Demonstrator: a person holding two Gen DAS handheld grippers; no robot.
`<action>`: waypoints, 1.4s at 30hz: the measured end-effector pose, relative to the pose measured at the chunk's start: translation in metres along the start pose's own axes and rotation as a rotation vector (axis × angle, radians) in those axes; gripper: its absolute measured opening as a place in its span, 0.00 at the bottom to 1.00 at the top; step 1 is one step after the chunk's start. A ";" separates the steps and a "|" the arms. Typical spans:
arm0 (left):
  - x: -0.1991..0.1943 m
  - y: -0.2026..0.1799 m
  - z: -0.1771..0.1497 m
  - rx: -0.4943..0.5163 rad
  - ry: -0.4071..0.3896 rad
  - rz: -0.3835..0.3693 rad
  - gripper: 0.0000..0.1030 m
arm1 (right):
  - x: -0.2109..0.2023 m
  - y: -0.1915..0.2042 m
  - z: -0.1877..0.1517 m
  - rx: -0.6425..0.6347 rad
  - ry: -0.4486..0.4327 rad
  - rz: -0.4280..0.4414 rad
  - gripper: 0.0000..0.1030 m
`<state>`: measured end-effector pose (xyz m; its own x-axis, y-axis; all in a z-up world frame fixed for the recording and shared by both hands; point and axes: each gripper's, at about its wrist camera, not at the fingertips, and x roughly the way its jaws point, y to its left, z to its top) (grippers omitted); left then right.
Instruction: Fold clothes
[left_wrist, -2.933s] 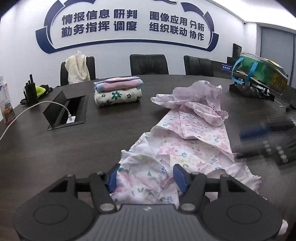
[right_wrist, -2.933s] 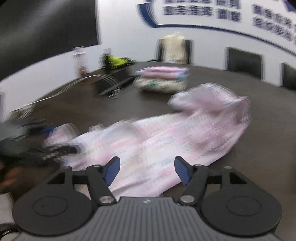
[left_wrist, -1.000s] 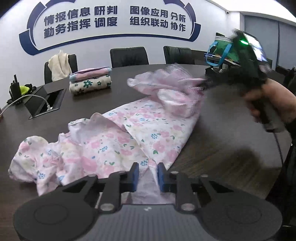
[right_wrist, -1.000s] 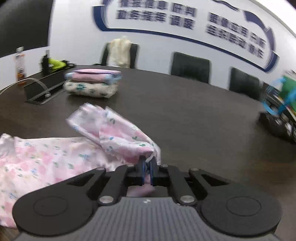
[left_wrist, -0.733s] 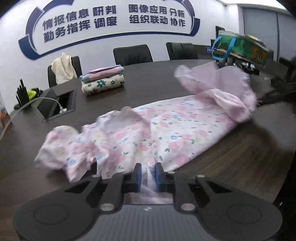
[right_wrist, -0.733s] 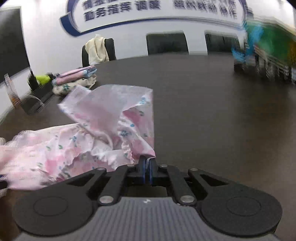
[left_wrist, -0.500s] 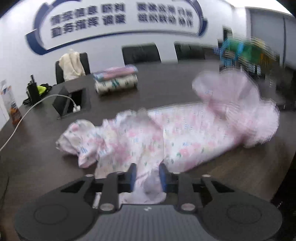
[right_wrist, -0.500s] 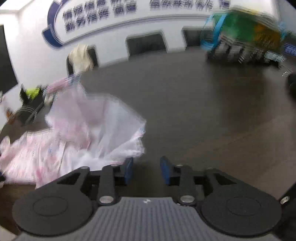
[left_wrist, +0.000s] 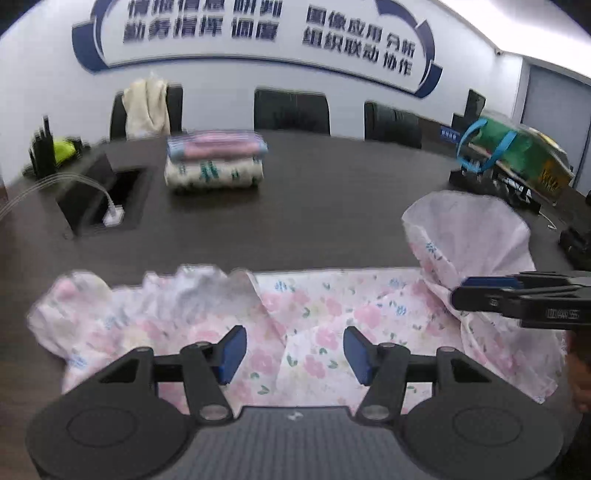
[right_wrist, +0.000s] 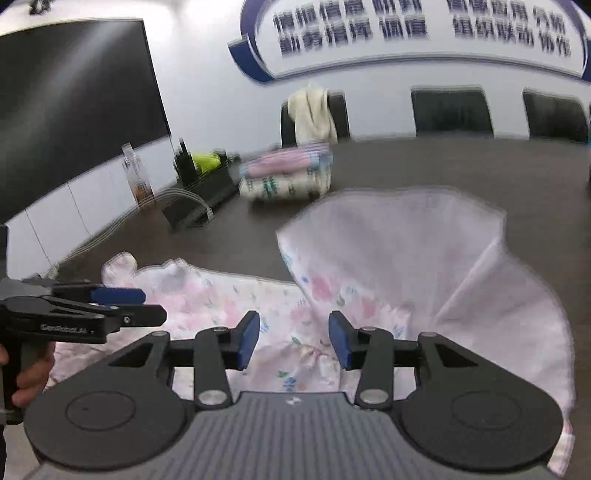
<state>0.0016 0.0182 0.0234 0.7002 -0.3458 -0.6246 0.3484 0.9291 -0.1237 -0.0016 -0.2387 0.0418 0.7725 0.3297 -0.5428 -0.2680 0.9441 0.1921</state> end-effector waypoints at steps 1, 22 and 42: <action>0.003 0.002 -0.001 -0.010 0.010 -0.005 0.54 | 0.008 0.000 0.000 -0.009 0.010 -0.030 0.41; -0.053 0.000 -0.020 -0.044 -0.143 -0.134 0.01 | -0.045 -0.003 -0.021 -0.002 -0.007 0.074 0.76; -0.146 0.014 -0.110 0.015 -0.202 -0.219 0.19 | -0.163 -0.006 -0.076 -0.551 0.037 0.232 0.63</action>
<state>-0.1644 0.0963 0.0280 0.7168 -0.5582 -0.4179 0.5132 0.8281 -0.2258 -0.1693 -0.2976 0.0672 0.6400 0.5179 -0.5677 -0.6940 0.7067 -0.1377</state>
